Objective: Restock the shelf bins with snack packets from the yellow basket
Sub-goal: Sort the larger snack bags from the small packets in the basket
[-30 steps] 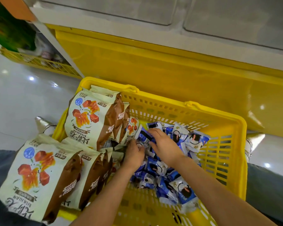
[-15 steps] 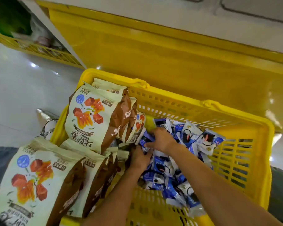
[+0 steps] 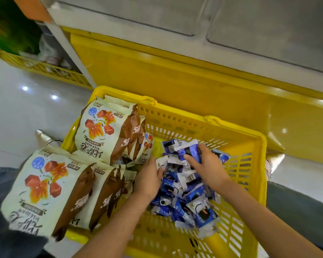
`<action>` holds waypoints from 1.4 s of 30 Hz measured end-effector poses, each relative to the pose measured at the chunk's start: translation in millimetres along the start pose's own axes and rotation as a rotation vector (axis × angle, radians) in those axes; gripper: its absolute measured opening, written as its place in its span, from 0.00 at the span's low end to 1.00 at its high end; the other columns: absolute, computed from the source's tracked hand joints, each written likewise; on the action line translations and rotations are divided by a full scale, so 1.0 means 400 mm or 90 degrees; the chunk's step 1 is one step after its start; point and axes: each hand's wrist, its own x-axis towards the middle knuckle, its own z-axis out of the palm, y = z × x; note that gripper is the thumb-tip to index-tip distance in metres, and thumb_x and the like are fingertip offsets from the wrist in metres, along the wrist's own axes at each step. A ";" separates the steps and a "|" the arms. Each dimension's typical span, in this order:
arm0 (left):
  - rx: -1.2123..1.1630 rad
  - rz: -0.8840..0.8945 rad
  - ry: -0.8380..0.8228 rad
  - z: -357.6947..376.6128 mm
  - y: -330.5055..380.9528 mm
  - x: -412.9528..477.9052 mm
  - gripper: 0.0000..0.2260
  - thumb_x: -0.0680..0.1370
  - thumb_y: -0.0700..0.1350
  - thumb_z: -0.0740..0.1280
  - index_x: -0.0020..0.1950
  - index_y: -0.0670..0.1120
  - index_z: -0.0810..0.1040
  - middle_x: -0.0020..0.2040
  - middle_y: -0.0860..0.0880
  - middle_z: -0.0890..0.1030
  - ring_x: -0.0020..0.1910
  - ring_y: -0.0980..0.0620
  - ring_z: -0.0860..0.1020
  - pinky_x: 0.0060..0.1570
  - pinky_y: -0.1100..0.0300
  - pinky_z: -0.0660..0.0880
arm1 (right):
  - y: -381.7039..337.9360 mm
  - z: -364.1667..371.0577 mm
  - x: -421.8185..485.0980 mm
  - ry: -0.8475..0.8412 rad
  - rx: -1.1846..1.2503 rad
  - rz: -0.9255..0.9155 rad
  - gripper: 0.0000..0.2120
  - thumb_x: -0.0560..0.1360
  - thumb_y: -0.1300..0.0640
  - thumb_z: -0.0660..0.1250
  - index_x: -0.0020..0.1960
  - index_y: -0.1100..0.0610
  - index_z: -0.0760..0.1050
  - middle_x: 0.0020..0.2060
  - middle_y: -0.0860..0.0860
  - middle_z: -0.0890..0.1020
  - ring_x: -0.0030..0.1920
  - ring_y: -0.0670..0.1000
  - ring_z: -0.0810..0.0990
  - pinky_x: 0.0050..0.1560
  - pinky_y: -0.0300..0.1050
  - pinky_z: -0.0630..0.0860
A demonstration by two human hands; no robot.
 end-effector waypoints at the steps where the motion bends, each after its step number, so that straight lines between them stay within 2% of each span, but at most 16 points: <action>1: -0.025 0.015 0.013 -0.013 0.013 -0.009 0.15 0.79 0.49 0.61 0.63 0.46 0.67 0.54 0.46 0.78 0.51 0.47 0.78 0.48 0.54 0.75 | 0.008 -0.018 -0.019 0.014 -0.022 0.013 0.27 0.76 0.41 0.59 0.68 0.58 0.63 0.47 0.52 0.79 0.42 0.51 0.78 0.38 0.39 0.70; 5: -0.047 0.082 0.006 -0.041 0.056 -0.055 0.10 0.79 0.52 0.61 0.55 0.48 0.66 0.43 0.49 0.80 0.40 0.51 0.78 0.38 0.54 0.76 | 0.037 -0.060 -0.088 0.072 -0.113 0.017 0.27 0.79 0.43 0.55 0.70 0.60 0.62 0.59 0.57 0.76 0.53 0.56 0.78 0.43 0.44 0.71; 7: -0.073 0.112 -0.041 -0.035 0.071 -0.084 0.12 0.79 0.53 0.59 0.58 0.48 0.65 0.42 0.49 0.79 0.37 0.53 0.77 0.32 0.58 0.73 | 0.049 -0.069 -0.116 0.079 -0.156 0.028 0.25 0.79 0.45 0.55 0.69 0.60 0.62 0.57 0.57 0.76 0.53 0.56 0.78 0.44 0.45 0.73; 10: -0.073 0.110 -0.224 -0.004 0.085 -0.125 0.19 0.80 0.53 0.59 0.66 0.46 0.62 0.51 0.45 0.78 0.49 0.46 0.77 0.42 0.54 0.73 | 0.063 -0.066 -0.136 0.023 -0.197 0.080 0.25 0.79 0.46 0.57 0.69 0.60 0.59 0.48 0.57 0.80 0.46 0.56 0.80 0.35 0.44 0.71; 13: 0.020 0.135 -0.335 0.035 0.084 -0.158 0.17 0.81 0.49 0.58 0.66 0.41 0.64 0.57 0.43 0.75 0.55 0.44 0.74 0.51 0.56 0.70 | 0.064 -0.047 -0.145 -0.063 -0.242 0.102 0.25 0.79 0.48 0.60 0.69 0.61 0.59 0.58 0.58 0.77 0.56 0.56 0.78 0.49 0.47 0.75; 16: 0.033 0.125 -0.331 0.056 0.077 -0.173 0.14 0.81 0.44 0.58 0.65 0.42 0.64 0.60 0.43 0.72 0.57 0.47 0.73 0.56 0.57 0.70 | 0.058 -0.030 -0.152 -0.055 -0.331 0.095 0.30 0.78 0.51 0.62 0.73 0.61 0.53 0.69 0.58 0.65 0.68 0.56 0.67 0.65 0.46 0.68; 18: 0.027 0.134 -0.297 0.052 0.072 -0.169 0.18 0.80 0.43 0.59 0.70 0.43 0.60 0.65 0.45 0.68 0.60 0.48 0.72 0.55 0.60 0.68 | 0.053 -0.024 -0.154 0.009 -0.386 0.043 0.32 0.77 0.55 0.65 0.74 0.59 0.52 0.68 0.56 0.64 0.68 0.54 0.65 0.66 0.44 0.66; 21: 0.021 0.162 -0.204 0.022 0.062 -0.139 0.19 0.80 0.45 0.60 0.70 0.46 0.61 0.67 0.47 0.66 0.61 0.49 0.72 0.58 0.58 0.70 | 0.046 -0.008 -0.149 0.065 -0.344 -0.073 0.29 0.76 0.61 0.65 0.73 0.56 0.56 0.66 0.52 0.66 0.66 0.51 0.65 0.65 0.41 0.66; 24: 0.008 0.144 -0.130 -0.016 0.042 -0.080 0.21 0.79 0.45 0.62 0.71 0.45 0.62 0.69 0.47 0.65 0.65 0.50 0.69 0.62 0.59 0.67 | 0.038 0.009 -0.135 0.064 -0.308 -0.128 0.26 0.80 0.53 0.59 0.74 0.55 0.55 0.70 0.50 0.64 0.71 0.50 0.61 0.71 0.42 0.58; 27: 0.009 0.116 -0.085 -0.046 0.032 -0.007 0.21 0.79 0.46 0.62 0.71 0.45 0.62 0.69 0.46 0.65 0.68 0.49 0.66 0.66 0.57 0.64 | 0.044 0.018 -0.103 0.073 -0.306 -0.089 0.28 0.81 0.48 0.55 0.76 0.55 0.49 0.76 0.51 0.55 0.76 0.51 0.50 0.74 0.44 0.45; 29: 0.026 0.098 -0.070 -0.054 0.029 0.043 0.22 0.79 0.46 0.62 0.71 0.44 0.62 0.69 0.45 0.65 0.68 0.48 0.65 0.66 0.56 0.63 | 0.057 0.020 -0.078 0.071 -0.318 -0.046 0.30 0.81 0.45 0.52 0.77 0.54 0.44 0.77 0.51 0.50 0.77 0.52 0.45 0.73 0.45 0.41; 31: 0.040 0.082 -0.070 -0.053 0.028 0.090 0.22 0.79 0.45 0.63 0.71 0.43 0.62 0.69 0.44 0.65 0.68 0.47 0.64 0.67 0.55 0.62 | 0.074 0.022 -0.057 0.056 -0.317 0.001 0.32 0.80 0.43 0.52 0.77 0.54 0.42 0.77 0.51 0.50 0.76 0.53 0.46 0.74 0.47 0.44; 34: 0.061 0.058 -0.114 -0.037 0.025 0.146 0.21 0.79 0.44 0.63 0.70 0.42 0.62 0.67 0.43 0.68 0.66 0.46 0.67 0.65 0.54 0.65 | 0.093 0.026 -0.042 0.033 -0.277 0.060 0.32 0.80 0.42 0.52 0.77 0.54 0.45 0.76 0.52 0.56 0.76 0.53 0.53 0.74 0.48 0.55; 37: 0.069 0.030 -0.210 -0.006 0.017 0.176 0.23 0.78 0.42 0.63 0.71 0.42 0.60 0.63 0.41 0.72 0.60 0.45 0.73 0.61 0.51 0.71 | 0.106 0.029 -0.038 0.045 -0.279 0.060 0.30 0.80 0.41 0.52 0.76 0.55 0.51 0.74 0.51 0.59 0.74 0.52 0.56 0.71 0.47 0.60; 39: 0.082 0.007 -0.218 0.017 0.009 0.183 0.23 0.78 0.40 0.64 0.71 0.42 0.61 0.63 0.41 0.72 0.60 0.44 0.74 0.60 0.52 0.72 | 0.107 0.029 -0.037 0.051 -0.275 0.052 0.30 0.80 0.42 0.52 0.76 0.55 0.52 0.73 0.51 0.60 0.74 0.52 0.57 0.71 0.47 0.60; 42: 0.056 -0.030 -0.155 0.044 -0.003 0.174 0.11 0.78 0.40 0.63 0.60 0.43 0.69 0.53 0.43 0.76 0.52 0.45 0.76 0.47 0.55 0.72 | 0.100 0.024 -0.038 0.055 -0.259 0.044 0.29 0.80 0.43 0.52 0.75 0.56 0.53 0.73 0.52 0.62 0.73 0.52 0.57 0.73 0.47 0.58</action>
